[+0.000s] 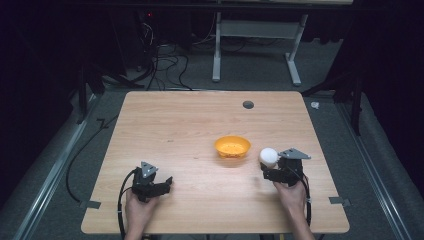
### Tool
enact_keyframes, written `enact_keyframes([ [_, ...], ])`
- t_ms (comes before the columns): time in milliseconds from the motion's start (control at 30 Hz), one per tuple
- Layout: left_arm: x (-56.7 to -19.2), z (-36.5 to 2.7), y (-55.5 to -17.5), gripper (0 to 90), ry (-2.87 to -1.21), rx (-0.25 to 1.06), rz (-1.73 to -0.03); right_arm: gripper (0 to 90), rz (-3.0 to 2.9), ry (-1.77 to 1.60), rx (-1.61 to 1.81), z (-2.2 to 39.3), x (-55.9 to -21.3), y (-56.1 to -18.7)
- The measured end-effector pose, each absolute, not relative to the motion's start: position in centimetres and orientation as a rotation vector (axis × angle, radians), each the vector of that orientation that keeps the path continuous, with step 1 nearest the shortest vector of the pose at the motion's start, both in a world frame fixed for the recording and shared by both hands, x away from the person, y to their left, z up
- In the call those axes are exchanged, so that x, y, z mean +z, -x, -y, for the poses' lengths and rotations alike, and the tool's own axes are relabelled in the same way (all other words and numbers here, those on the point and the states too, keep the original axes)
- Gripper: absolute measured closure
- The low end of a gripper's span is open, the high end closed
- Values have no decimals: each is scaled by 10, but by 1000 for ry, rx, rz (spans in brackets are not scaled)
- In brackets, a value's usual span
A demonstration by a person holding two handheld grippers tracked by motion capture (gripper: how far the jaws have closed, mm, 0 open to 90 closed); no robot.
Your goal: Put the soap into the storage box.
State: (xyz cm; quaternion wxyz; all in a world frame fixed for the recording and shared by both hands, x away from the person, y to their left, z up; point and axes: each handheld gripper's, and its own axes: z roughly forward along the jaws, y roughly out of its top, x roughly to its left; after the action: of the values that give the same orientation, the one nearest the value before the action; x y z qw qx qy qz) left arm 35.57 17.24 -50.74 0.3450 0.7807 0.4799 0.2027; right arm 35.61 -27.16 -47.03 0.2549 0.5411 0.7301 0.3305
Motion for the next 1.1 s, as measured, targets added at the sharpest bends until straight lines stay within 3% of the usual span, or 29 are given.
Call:
enact_keyframes([
  [733, -507, -172, -356, 202, -2028, 526, -1244, 136, -2038, -1564, 793, 266, -487, -390],
  [1100, -507, -172, -355, 202, -2029, 525, -1243, 193, -2034, -1570, 778, 266, -493, -393],
])
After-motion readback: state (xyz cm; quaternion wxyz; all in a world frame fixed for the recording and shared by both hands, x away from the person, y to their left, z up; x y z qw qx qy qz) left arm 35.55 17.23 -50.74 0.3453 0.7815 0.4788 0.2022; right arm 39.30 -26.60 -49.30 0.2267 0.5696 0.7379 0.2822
